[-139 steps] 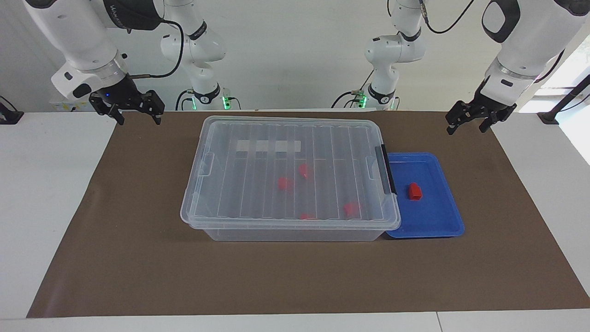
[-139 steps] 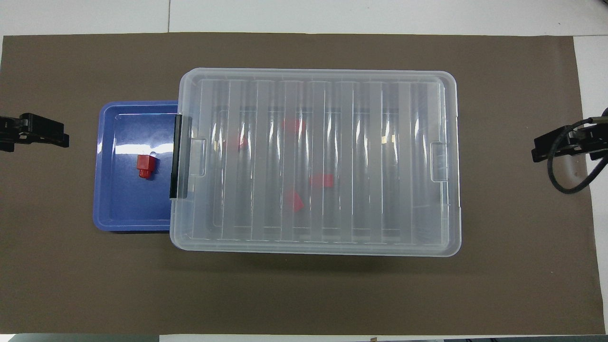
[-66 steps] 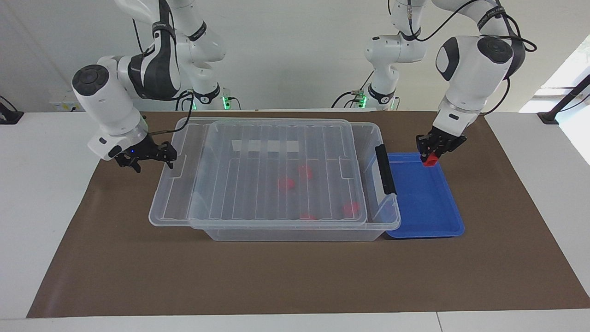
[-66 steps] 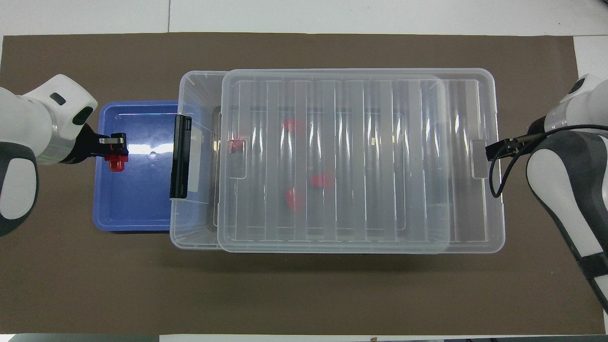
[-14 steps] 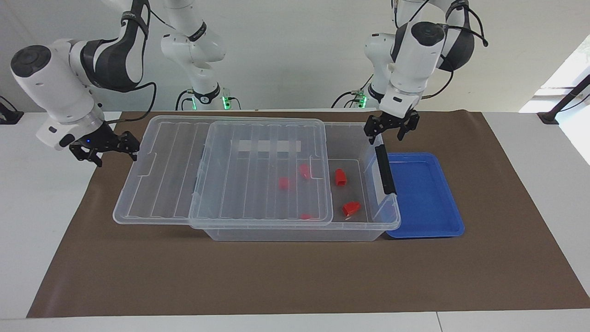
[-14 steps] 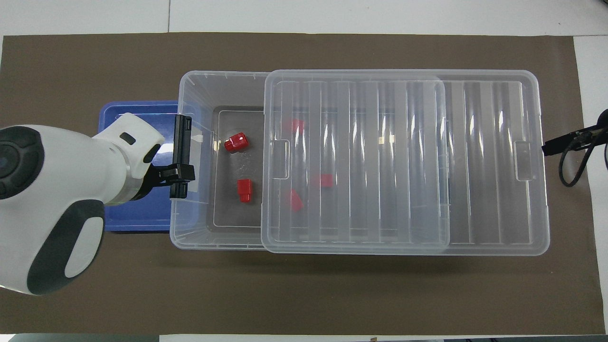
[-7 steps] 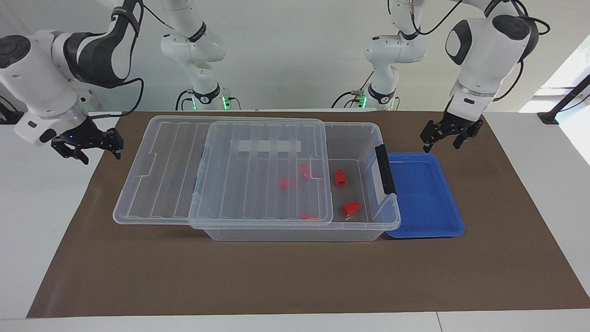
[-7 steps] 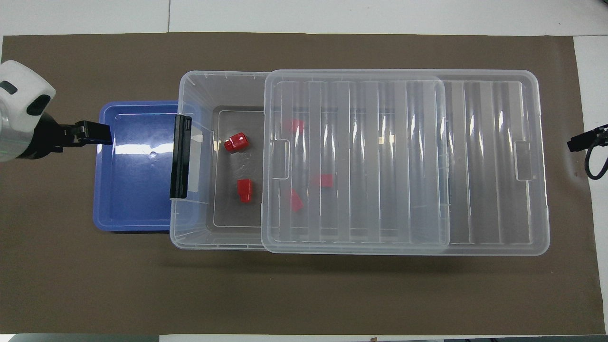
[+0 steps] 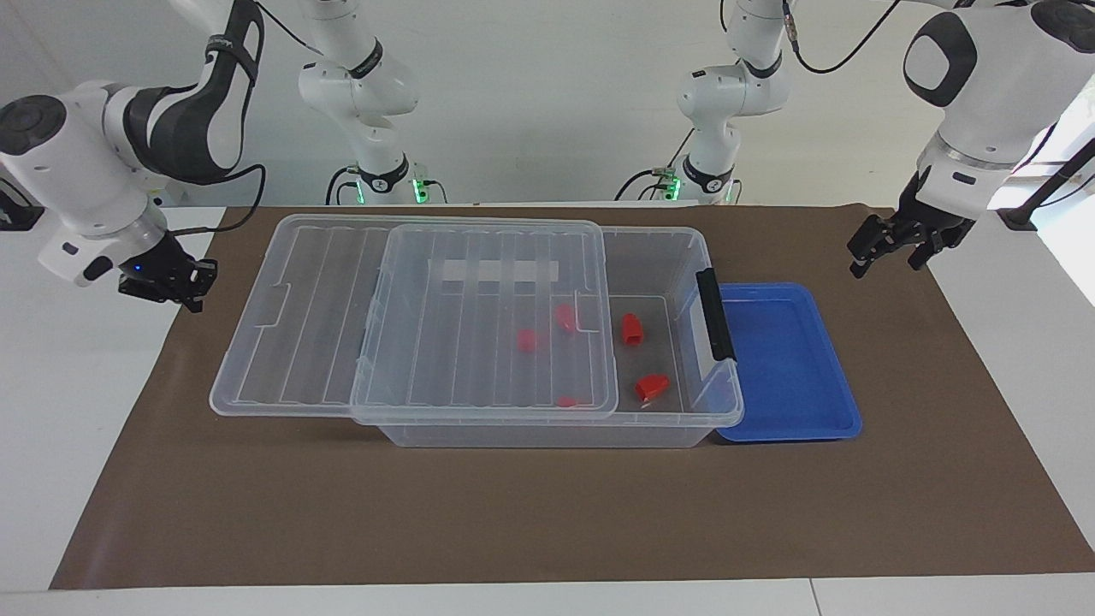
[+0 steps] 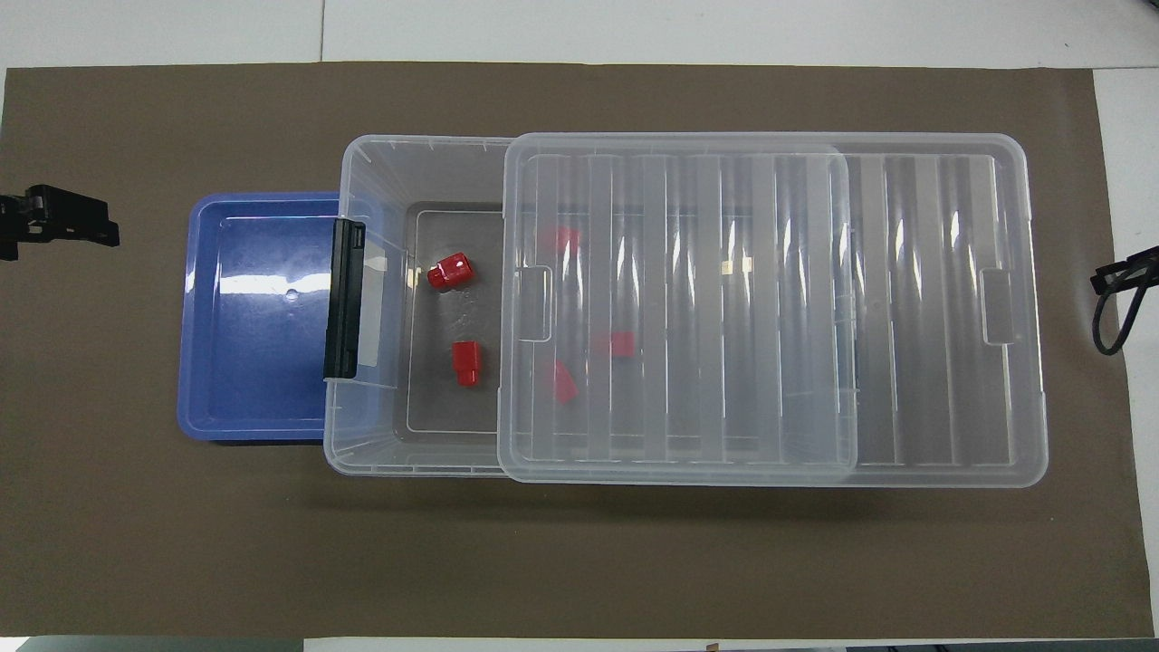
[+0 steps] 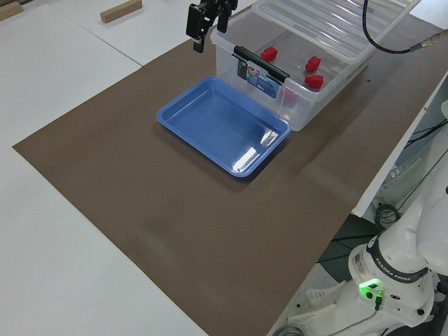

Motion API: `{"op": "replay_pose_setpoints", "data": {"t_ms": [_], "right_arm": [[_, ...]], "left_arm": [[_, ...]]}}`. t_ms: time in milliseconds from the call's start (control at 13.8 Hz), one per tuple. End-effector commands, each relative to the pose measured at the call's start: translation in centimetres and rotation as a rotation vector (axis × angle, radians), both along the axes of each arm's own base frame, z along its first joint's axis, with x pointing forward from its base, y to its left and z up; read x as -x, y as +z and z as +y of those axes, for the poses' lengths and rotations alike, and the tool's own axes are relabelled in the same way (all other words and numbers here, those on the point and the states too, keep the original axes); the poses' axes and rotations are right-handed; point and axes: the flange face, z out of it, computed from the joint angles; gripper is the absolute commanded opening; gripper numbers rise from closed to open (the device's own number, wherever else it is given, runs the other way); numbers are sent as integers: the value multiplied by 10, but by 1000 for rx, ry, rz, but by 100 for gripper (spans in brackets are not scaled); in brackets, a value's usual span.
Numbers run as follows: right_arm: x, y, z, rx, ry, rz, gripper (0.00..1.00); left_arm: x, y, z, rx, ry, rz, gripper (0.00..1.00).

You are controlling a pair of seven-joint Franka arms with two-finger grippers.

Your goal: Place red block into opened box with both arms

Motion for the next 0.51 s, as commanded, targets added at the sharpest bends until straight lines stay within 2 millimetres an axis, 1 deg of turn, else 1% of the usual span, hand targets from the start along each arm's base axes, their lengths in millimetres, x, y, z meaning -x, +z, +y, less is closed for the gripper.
{"op": "replay_pose_setpoints", "data": {"t_ms": [0, 72, 145, 217, 290, 362, 434], "right_arm": [[9, -7, 28, -1, -30, -21, 0], [7, -7, 40, -2, -30, -23, 0], [6, -7, 46, -2, -35, -24, 0], [6, -11, 55, -7, -53, -17, 0], [6, -16, 57, -13, -63, -14, 0], [6, -18, 61, -13, -69, -16, 0], [4, -18, 71, -13, -67, -20, 0]], "left_arm": [[2, 3, 1, -8, -14, 34, 100], [4, 3, 0, -9, -16, 47, 100], [10, 4, -2, -9, -17, 53, 100], [16, 3, -7, -10, -16, 56, 100], [20, 1, -11, -11, -21, 60, 100], [20, 1, -13, -11, -24, 59, 100], [20, 1, -15, -11, -28, 59, 100]]}}
